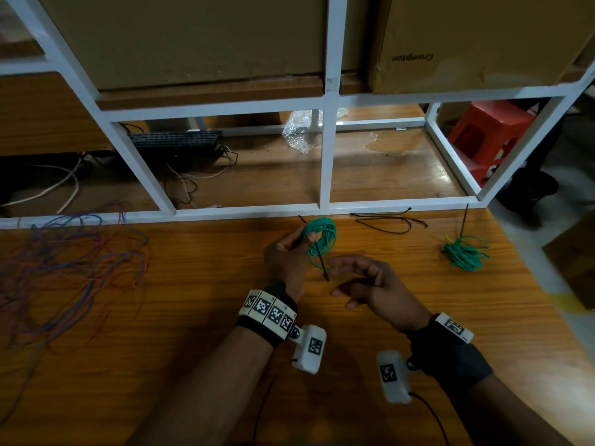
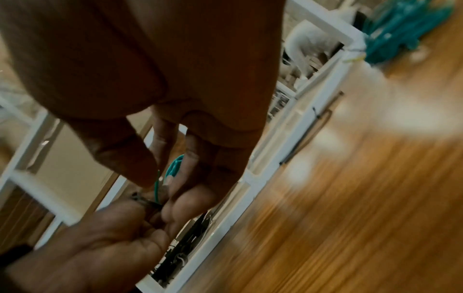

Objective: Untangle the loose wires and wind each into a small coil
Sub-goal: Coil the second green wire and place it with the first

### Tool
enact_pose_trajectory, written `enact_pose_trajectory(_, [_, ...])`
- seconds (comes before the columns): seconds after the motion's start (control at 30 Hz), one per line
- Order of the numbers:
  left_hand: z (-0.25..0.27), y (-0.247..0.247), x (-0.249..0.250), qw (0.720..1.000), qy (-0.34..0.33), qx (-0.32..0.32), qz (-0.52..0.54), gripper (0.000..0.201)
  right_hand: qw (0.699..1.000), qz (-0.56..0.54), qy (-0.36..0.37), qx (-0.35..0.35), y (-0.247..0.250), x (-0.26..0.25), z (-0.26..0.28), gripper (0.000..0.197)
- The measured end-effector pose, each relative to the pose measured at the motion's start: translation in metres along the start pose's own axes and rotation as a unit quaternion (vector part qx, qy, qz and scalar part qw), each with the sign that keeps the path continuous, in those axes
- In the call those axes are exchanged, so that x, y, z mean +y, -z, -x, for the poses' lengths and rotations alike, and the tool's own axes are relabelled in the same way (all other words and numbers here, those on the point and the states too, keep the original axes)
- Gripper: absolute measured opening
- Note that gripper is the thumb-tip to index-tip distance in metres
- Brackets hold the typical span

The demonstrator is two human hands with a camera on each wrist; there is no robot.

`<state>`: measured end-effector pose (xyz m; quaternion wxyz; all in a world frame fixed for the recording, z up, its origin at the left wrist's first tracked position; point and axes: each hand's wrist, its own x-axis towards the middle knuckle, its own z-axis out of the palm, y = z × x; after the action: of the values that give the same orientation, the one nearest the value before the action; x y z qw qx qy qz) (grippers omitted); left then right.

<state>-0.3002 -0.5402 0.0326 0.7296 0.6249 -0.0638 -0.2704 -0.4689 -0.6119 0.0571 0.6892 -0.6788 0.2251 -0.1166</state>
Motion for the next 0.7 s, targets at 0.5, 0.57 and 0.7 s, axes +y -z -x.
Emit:
enact_pose_trajectory(0.5, [0.002, 0.009, 0.008, 1.0, -0.014, 0.022, 0.015, 0.034, 0.957, 0.197, 0.143, 0.158, -0.008, 0.026, -0.016, 0.069])
enact_pose_trajectory(0.57, [0.003, 0.012, 0.009, 1.0, -0.028, 0.012, 0.004, 0.033, 0.959, 0.163, 0.13, 0.192, 0.001, 0.022, -0.018, 0.06])
enact_pose_trajectory(0.7, [0.009, 0.015, 0.008, 0.993, -0.088, -0.046, -0.067, 0.031, 0.958, 0.154, 0.158, 0.183, 0.01, -0.007, -0.022, 0.03])
